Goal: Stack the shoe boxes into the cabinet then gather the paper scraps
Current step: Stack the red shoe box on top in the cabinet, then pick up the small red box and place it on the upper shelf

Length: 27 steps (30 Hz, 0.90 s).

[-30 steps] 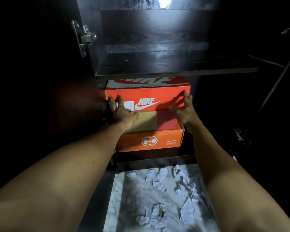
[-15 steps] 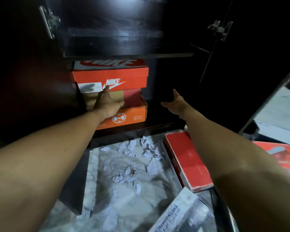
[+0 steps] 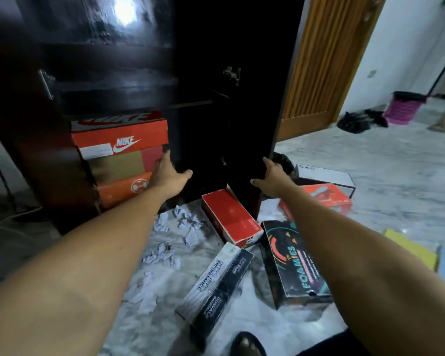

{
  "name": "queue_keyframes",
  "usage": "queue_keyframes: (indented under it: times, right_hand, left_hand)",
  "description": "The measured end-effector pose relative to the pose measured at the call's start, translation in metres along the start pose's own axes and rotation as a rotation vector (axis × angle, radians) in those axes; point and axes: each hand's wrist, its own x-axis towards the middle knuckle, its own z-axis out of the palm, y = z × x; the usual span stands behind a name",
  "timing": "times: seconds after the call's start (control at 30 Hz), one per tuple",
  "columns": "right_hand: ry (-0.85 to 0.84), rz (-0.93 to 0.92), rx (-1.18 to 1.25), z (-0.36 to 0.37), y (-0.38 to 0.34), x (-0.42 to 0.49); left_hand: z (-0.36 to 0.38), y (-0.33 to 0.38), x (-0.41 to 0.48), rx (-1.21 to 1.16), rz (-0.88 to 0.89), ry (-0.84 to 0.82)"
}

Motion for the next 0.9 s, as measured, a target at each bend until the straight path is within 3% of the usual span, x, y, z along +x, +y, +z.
queue_keyframes:
  times: [0.4, 0.7, 0.9]
  right_hand:
    - [-0.075, 0.234, 0.024, 0.063, 0.069, -0.132]
    - [-0.063, 0.361, 0.095, 0.089, 0.124, -0.134]
    - [-0.102, 0.351, 0.193, 0.117, 0.138, -0.104]
  left_hand:
    - [0.056, 0.010, -0.106, -0.041, 0.106, -0.355]
    - [0.104, -0.034, -0.095, 0.063, 0.049, -0.498]
    - [0.132, -0.068, -0.082, 0.181, 0.036, -0.622]
